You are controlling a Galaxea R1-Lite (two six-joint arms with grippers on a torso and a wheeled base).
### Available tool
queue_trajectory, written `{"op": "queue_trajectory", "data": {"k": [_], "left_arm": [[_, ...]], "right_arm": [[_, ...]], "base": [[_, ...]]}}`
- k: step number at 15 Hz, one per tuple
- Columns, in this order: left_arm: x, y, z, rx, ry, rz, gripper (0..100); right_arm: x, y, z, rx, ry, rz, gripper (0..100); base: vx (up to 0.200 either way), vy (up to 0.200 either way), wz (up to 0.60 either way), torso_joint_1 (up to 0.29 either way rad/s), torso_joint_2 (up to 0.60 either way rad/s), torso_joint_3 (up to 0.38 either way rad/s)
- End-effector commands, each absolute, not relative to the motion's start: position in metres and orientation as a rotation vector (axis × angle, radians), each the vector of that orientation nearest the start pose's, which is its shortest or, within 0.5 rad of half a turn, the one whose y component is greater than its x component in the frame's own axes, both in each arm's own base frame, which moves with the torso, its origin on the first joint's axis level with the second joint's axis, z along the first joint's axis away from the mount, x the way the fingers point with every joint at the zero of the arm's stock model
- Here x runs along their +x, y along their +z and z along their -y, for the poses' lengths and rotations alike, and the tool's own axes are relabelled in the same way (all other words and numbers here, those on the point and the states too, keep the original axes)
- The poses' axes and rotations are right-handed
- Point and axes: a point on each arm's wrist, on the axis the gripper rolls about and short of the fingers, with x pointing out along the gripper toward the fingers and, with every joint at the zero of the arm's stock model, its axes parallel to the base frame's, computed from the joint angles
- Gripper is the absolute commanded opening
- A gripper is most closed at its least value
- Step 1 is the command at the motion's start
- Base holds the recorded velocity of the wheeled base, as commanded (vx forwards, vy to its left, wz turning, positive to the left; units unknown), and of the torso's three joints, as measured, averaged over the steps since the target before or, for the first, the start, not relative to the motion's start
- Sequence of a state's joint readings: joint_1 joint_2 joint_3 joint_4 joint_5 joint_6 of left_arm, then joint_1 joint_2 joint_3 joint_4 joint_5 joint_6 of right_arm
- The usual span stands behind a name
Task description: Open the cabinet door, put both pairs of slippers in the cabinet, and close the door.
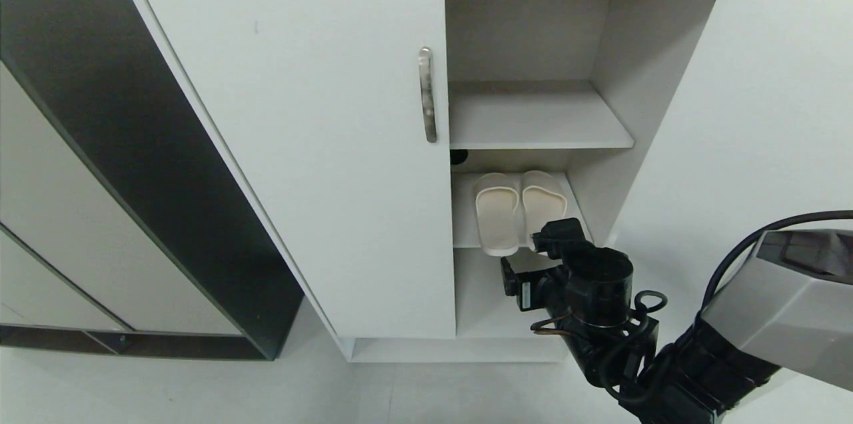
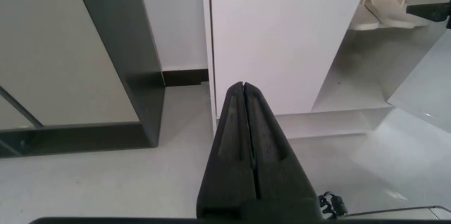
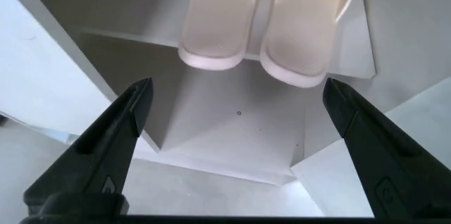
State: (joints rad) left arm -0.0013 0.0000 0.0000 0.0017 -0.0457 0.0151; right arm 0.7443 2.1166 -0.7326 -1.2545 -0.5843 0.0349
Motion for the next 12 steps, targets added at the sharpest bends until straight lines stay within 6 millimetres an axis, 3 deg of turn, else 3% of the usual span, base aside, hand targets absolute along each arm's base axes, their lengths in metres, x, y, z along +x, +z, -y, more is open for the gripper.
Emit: {"op": "queue_trajectory", "data": {"k": [1,10,12], "left_arm": [[-0.023,0.075,0.001,0.017,-0.048,-0.003,0],[-0.023,0.075,0.001,0.017,-0.046,-0.003,0],[-0.023,0.075,0.001,0.014,-0.046,-0.003,0]], "right_arm": [[0.27,0.089,-0.238,-0.04,0.173,-0.098,100],[0.264,0.086,-0.235,-0.054,0.18,-0.116,100],[0.254,0.085,-0.23,-0.061,0.277,-0.14,100]], "base": [[0.0,0.0,0.0,0.0,0.0,0.0],[0.0,0.0,0.0,0.003,0.0,0.19],[0.0,0.0,0.0,0.0,0.01,0.12]]}}
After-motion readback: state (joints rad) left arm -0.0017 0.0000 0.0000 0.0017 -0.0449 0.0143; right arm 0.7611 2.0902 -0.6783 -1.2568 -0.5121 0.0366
